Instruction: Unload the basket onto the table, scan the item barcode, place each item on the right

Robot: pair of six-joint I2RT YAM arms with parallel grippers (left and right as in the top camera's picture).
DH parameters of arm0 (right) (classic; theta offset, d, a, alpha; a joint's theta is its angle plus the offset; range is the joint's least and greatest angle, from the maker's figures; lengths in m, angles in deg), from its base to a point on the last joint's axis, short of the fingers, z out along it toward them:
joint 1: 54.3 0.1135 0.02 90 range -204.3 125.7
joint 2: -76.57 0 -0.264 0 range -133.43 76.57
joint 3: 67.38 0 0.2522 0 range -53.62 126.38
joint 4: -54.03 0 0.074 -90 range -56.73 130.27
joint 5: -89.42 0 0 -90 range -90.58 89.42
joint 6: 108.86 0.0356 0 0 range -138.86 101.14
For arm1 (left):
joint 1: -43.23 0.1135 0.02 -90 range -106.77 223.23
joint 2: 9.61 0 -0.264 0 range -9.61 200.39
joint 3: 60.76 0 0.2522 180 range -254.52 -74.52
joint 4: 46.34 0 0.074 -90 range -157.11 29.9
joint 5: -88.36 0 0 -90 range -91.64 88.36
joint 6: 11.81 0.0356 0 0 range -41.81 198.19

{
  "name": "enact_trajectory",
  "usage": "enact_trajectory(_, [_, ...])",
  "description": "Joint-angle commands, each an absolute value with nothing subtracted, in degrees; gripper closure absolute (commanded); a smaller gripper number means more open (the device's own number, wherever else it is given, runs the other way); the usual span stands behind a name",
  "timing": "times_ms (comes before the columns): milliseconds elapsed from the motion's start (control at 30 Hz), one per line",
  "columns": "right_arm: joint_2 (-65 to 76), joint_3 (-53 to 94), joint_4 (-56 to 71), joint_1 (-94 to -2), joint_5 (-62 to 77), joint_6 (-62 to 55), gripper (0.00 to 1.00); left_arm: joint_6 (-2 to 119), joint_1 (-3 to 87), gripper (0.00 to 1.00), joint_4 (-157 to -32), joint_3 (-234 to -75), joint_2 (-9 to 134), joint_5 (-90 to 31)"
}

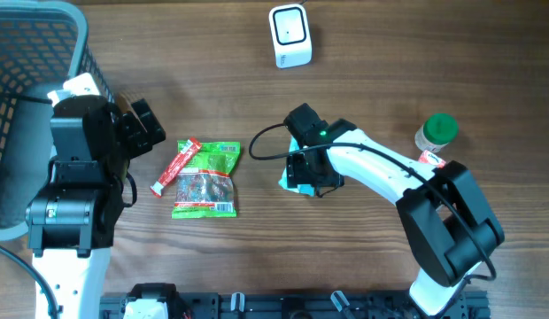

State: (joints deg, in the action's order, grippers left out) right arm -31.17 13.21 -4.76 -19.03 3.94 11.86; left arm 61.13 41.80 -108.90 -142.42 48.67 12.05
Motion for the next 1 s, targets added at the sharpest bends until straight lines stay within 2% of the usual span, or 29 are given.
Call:
enact_trajectory(0, [-28.6, 19.5, -8.2, -19.1, 6.2, 8.1, 0.24, 61.4, 42.1, 0.0, -108.8, -143.2, 48.7, 12.6])
enact_trajectory(100, [-26.0, 22.4, -10.8, -19.1, 6.5, 8.2, 0.26, 61.4, 42.1, 0.0, -108.8, -143.2, 48.7, 12.6])
enact_trajectory(167, [-25.0, 22.5, -10.8, -19.1, 7.1, 8.3, 0.35, 61.4, 42.1, 0.0, -108.8, -143.2, 48.7, 12.6])
enact_trajectory(200, [-25.0, 22.5, -11.0, -19.0, 7.4, 8.3, 0.45, 61.4, 42.1, 0.0, -108.7, -143.2, 48.7, 12.6])
enact_trajectory(233, [-25.1, 22.4, -11.1, -18.9, 7.4, 8.4, 0.66, 61.4, 42.1, 0.0, -108.8, -143.2, 48.7, 12.6])
enact_trajectory(300, [-25.3, 21.5, -10.3, -18.4, 7.3, 10.2, 0.9, 61.4, 42.1, 0.0, -108.8, -143.2, 48.7, 12.6])
enact_trajectory(533, [-25.3, 16.7, -3.0, -16.4, 5.9, 14.8, 0.91, 61.4, 42.1, 0.0, -108.8, -143.2, 48.7, 12.6])
enact_trajectory(800, [-25.3, 12.2, 0.0, -15.5, -0.3, 17.9, 0.87, 61.4, 42.1, 0.0, -108.8, -143.2, 48.7, 12.6])
enact_trajectory(967, [-25.3, 9.9, 2.6, -15.5, -1.8, 18.8, 0.8, 61.4, 42.1, 0.0, -108.8, -143.2, 48.7, 12.6])
